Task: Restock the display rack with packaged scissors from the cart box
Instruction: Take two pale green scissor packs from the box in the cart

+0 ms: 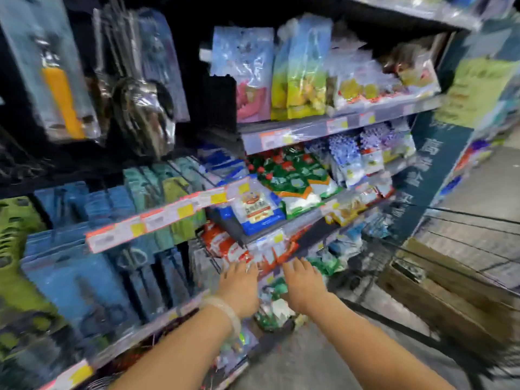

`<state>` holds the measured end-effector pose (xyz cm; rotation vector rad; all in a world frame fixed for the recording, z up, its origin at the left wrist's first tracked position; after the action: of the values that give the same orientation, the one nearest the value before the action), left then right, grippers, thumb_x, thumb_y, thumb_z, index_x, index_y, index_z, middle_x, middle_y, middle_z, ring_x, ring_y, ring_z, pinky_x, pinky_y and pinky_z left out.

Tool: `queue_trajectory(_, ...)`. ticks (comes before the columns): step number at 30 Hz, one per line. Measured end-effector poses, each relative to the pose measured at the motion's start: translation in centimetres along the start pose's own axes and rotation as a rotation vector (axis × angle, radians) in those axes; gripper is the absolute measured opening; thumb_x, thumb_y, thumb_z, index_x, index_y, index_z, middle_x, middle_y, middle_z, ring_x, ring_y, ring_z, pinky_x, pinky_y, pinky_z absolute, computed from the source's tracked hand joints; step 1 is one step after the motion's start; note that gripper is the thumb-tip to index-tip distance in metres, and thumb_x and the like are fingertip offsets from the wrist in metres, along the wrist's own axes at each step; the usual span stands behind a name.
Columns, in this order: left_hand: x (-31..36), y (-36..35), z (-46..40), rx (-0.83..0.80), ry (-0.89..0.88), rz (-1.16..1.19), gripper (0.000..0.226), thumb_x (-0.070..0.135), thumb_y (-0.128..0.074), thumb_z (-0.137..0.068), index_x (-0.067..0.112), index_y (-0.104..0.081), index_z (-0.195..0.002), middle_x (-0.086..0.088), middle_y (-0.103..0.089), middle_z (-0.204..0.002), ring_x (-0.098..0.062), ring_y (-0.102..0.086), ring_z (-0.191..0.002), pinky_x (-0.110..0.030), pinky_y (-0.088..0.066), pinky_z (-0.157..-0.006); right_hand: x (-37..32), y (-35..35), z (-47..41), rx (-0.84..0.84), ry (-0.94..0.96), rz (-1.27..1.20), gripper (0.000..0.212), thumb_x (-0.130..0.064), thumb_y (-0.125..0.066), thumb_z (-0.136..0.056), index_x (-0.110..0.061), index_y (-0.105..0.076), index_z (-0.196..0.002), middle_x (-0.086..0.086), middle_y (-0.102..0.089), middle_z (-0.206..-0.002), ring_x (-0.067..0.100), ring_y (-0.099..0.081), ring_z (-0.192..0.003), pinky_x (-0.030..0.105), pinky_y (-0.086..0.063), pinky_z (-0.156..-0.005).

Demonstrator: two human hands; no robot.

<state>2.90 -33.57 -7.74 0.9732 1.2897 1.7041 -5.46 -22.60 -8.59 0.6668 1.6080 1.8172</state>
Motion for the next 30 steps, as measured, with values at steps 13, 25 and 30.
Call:
queue_trajectory(13,28.1,-0.7,-9.7,-0.097,-0.411,-0.117,0.068,0.029,-0.055,-0.089,0.011,-0.022,-0.145,-0.015,-0.030,-0.147,-0.034,-0.025,-0.139,-0.045,-0.024,-0.114,28.7,-0.3,5.4,-0.094,-0.436,-0.099,0.060,-0.038,-0.054,-0.087,-0.009,-0.033,-0.135,0.015,-0.035,-0.143,0.032,-0.024,-0.139,0.044,-0.028,-0.111)
queue_trajectory(25,42.5,-1.8,-26.2,-0.193,-0.617,-0.145,0.070,0.027,-0.058,-0.090,0.012,-0.020,-0.147,-0.015,-0.012,-0.156,-0.031,-0.007,-0.146,-0.047,-0.014,-0.118,45.9,-0.1,-2.1,-0.104,-0.668,-0.169,0.057,-0.028,-0.052,-0.089,-0.012,-0.031,-0.140,0.010,-0.033,-0.148,0.029,-0.020,-0.141,0.043,-0.023,-0.116)
queue_trajectory(30,46.5,-2.0,-34.9,-0.244,-0.632,-0.139,0.065,0.024,-0.058,-0.089,0.013,-0.025,-0.144,-0.014,-0.018,-0.154,-0.030,-0.011,-0.145,-0.046,-0.015,-0.119,52.8,0.3,-7.5,-0.131,-0.722,-0.216,0.054,-0.029,-0.054,-0.090,-0.009,-0.033,-0.137,0.013,-0.037,-0.142,0.031,-0.029,-0.135,0.042,-0.030,-0.111)
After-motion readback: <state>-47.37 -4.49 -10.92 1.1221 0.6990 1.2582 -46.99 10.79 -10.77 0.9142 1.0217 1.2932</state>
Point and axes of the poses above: each hand's wrist, its own z-axis away from the middle knuckle, its own y-axis out of the back of the hand, x = y × z, the point moved 3 cm from there along -z, towards the middle knuckle
